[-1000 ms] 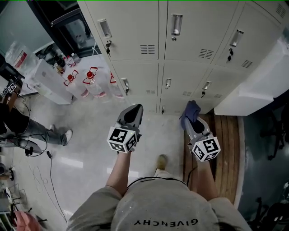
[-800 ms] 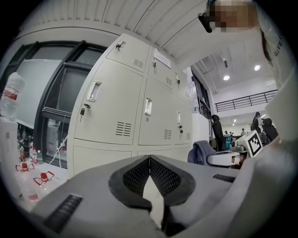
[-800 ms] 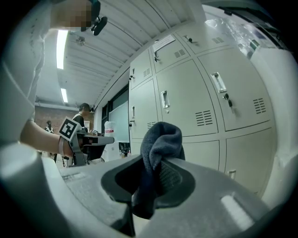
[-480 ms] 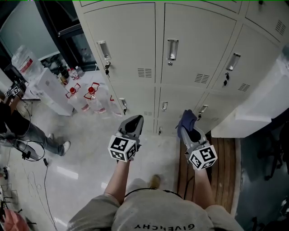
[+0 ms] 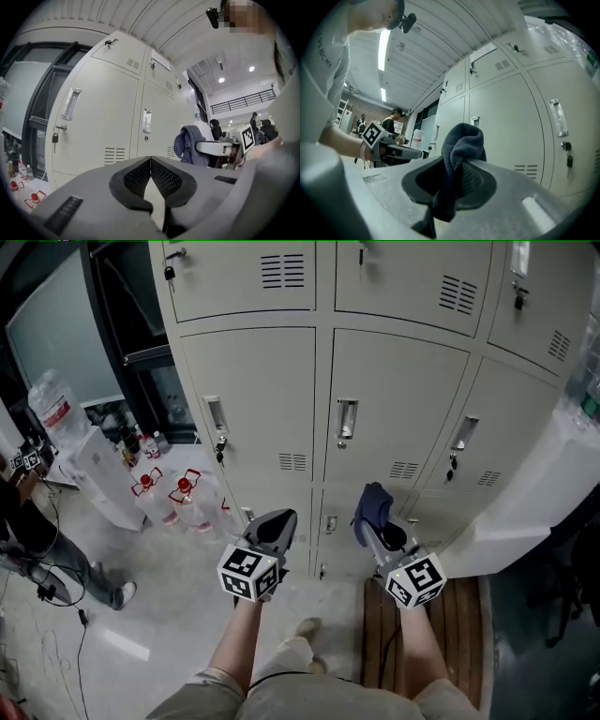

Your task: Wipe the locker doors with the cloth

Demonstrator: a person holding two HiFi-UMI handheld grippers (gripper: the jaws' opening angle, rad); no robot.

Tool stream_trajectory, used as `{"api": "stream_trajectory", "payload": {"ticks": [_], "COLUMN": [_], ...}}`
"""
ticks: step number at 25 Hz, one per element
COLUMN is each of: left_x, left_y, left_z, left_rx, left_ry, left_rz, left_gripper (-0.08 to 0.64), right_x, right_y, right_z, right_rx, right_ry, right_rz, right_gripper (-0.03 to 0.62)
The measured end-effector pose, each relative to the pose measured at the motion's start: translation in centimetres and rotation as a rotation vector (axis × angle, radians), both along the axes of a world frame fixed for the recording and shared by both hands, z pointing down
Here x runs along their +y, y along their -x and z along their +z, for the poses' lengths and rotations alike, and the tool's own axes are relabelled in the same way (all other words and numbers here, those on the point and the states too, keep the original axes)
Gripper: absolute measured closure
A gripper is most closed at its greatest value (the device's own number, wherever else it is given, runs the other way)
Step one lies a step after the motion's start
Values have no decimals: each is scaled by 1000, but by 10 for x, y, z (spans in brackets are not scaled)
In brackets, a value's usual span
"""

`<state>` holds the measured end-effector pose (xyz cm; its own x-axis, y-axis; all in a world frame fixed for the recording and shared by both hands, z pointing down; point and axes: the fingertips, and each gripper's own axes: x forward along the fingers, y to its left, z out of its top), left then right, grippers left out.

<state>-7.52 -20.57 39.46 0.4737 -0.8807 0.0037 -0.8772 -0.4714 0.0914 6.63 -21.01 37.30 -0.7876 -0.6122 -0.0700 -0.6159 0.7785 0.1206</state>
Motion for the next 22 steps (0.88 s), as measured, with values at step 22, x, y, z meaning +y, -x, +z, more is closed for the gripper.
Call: {"api": "stream_trajectory", "payload": {"ticks": [22], "left_x": [-104], "left_y": [8], "left_z": [-134], "left_rx": [-39], "left_ry": [-180], "left_rz": [95], "left_gripper": [561], "right_x": [-113], "right_y": [75], "right_z": [-253], "right_rx": [102], "right_ry": [-351], "right_rz": [-22], "right_gripper": [535]}}
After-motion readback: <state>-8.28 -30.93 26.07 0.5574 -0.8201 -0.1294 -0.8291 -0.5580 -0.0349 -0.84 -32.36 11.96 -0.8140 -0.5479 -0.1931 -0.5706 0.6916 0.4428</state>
